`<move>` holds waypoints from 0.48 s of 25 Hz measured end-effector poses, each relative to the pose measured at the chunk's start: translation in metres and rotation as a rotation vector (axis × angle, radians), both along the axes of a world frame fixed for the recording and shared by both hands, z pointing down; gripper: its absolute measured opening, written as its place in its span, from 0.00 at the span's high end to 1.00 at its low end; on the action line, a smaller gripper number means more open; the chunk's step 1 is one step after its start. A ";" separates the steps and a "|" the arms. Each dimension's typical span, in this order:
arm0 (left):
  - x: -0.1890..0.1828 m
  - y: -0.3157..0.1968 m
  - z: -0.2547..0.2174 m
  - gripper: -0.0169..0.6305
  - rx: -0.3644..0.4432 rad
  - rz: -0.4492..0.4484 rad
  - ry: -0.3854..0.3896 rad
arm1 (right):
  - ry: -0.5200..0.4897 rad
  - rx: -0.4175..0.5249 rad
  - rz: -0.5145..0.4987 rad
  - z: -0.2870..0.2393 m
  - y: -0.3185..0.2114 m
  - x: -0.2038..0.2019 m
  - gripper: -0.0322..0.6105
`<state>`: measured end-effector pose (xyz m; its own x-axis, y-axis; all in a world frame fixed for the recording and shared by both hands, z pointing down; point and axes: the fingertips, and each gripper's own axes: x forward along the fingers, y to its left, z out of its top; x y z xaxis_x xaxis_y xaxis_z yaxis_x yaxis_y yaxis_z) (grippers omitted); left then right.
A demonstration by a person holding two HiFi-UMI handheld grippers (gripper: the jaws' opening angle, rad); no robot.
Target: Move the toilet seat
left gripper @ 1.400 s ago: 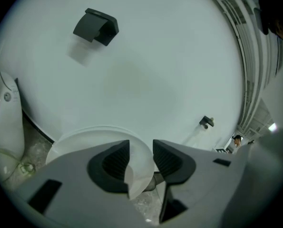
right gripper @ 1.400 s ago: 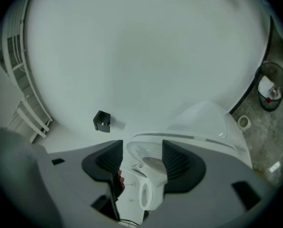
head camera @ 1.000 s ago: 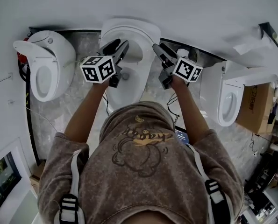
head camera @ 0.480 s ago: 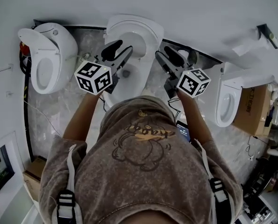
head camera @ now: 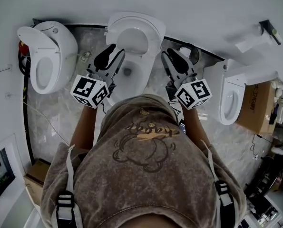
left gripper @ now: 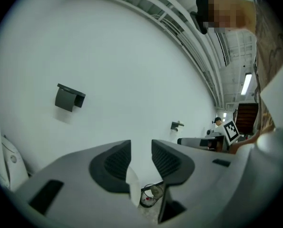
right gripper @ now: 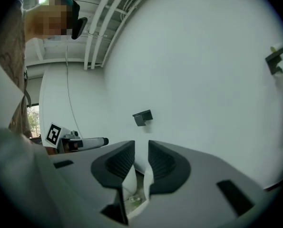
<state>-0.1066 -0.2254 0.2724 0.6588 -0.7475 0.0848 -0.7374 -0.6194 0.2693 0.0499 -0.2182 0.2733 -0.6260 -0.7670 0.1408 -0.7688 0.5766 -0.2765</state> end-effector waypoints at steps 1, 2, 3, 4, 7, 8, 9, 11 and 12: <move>-0.003 0.000 0.000 0.79 0.007 -0.013 0.000 | 0.015 0.011 0.011 0.000 0.001 0.002 0.83; -0.006 0.001 -0.001 0.82 0.015 -0.026 0.001 | 0.032 0.020 0.020 0.001 0.003 0.004 0.85; -0.009 0.001 -0.002 0.86 0.023 -0.036 0.002 | 0.046 0.027 0.030 0.001 0.005 0.006 0.87; -0.011 0.002 -0.003 0.89 0.030 -0.044 0.001 | 0.055 0.033 0.041 0.002 0.007 0.008 0.90; -0.014 0.002 -0.001 0.95 0.034 -0.059 -0.007 | 0.071 0.050 0.073 0.002 0.012 0.015 0.95; -0.014 0.003 0.002 0.96 0.030 -0.063 -0.013 | 0.081 0.054 0.082 0.004 0.014 0.018 0.95; -0.013 0.004 0.005 0.96 0.025 -0.064 -0.019 | 0.093 0.055 0.092 0.006 0.015 0.021 0.95; -0.010 0.006 0.014 0.96 0.013 -0.064 -0.032 | 0.116 0.052 0.110 0.013 0.017 0.027 0.95; -0.009 0.008 0.019 0.96 0.007 -0.064 -0.040 | 0.128 0.048 0.118 0.017 0.017 0.030 0.95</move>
